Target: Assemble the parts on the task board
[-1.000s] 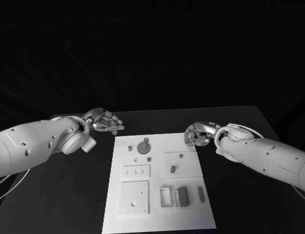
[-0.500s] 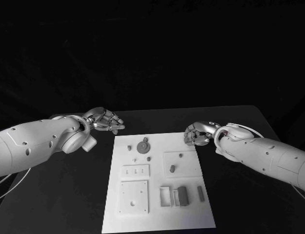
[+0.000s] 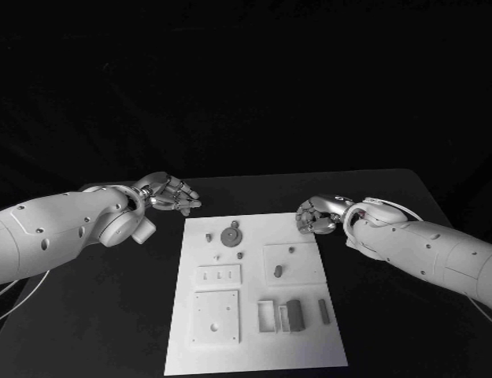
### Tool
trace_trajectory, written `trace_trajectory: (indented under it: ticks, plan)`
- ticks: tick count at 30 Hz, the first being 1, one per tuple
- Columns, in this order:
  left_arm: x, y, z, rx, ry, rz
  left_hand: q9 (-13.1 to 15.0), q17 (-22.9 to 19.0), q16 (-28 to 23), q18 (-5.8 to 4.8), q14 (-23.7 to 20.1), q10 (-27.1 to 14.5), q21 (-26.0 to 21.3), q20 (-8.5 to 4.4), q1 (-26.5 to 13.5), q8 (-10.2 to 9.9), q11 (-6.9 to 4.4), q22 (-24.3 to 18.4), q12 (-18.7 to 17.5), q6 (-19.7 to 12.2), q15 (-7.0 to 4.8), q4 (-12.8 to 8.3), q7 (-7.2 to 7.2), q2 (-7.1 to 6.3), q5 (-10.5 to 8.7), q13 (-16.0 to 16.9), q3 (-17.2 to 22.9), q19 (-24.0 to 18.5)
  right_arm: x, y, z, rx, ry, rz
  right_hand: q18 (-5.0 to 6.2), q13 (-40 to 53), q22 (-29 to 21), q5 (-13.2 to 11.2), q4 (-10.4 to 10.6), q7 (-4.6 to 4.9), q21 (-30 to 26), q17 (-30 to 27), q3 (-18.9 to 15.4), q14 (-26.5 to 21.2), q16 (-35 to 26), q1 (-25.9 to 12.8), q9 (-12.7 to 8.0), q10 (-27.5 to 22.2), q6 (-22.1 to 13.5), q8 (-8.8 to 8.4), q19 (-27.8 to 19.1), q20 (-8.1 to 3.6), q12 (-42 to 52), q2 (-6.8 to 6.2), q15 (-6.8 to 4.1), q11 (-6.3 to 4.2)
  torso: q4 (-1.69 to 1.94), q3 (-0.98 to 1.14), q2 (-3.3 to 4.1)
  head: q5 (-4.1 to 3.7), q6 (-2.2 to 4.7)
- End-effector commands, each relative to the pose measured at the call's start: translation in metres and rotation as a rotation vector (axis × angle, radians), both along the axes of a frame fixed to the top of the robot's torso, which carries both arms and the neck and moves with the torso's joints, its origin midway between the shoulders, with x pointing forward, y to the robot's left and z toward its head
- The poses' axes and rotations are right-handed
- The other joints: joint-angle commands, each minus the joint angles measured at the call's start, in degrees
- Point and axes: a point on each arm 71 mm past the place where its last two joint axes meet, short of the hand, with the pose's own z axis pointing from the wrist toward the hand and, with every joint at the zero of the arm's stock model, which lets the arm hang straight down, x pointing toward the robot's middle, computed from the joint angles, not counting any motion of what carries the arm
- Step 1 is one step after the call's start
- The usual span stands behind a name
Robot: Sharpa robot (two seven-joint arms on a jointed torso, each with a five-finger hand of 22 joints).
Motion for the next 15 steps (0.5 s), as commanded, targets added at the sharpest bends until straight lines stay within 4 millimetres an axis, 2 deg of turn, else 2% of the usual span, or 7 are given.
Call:
trace_trajectory:
  ticks: [1,9,15]
  plan:
    - [0.0003,-0.0026,0.0013,-0.006,-0.011,-0.011,0.0,0.1,-0.2,1.1,0.3,0.1,-0.4,-0.11,0.1,0.1,-0.19,0.1,0.0,0.2,-0.01,0.0,0.16,-0.18,0.0,0.1,-0.1,0.4,-0.0006,0.0016,-0.0014,-0.013,0.008,0.012,0.83,0.0,1.0,0.0,-0.1,0.77,0.0,0.1,-0.3,-0.4,0.2,0.1,0.1,0.3,1.3,0.16,-0.2,0.04,0.3,0.56,-0.66,-0.26,-0.06,0.02,0.02,0.04,-0.08]
    - [0.0001,-0.0025,0.0013,-0.006,-0.011,-0.011,0.0,0.1,-0.3,1.1,0.3,0.1,-0.4,-0.11,0.1,0.1,-0.19,0.1,0.0,0.2,0.0,0.0,0.16,-0.16,0.0,0.1,-0.1,0.4,-0.0003,0.0022,-0.0036,-0.015,0.004,0.009,0.83,0.0,1.0,0.1,-0.1,0.84,0.1,0.1,-0.3,-0.3,0.2,0.1,0.2,0.3,1.9,0.36,-0.2,0.01,0.4,1.1,-0.63,-0.21,0.11,0.06,0.1,0.15,-0.34]
    - [0.0003,-0.0024,0.0013,-0.006,-0.011,-0.011,0.0,0.2,-0.3,1.09,0.3,0.1,-0.4,-0.11,0.1,0.1,-0.19,0.1,0.0,0.2,0.0,0.0,0.16,-0.16,0.0,0.1,-0.1,0.4,0.0003,0.0004,-0.0039,-0.019,-0.004,-0.001,0.83,0.0,1.0,0.1,-0.2,0.88,0.2,0.2,-0.2,-0.3,0.3,0.1,0.3,0.4,2.8,0.63,-0.2,-0.03,0.5,1.69,-0.58,-0.17,-0.04,0.07,0.04,0.32,-0.58]
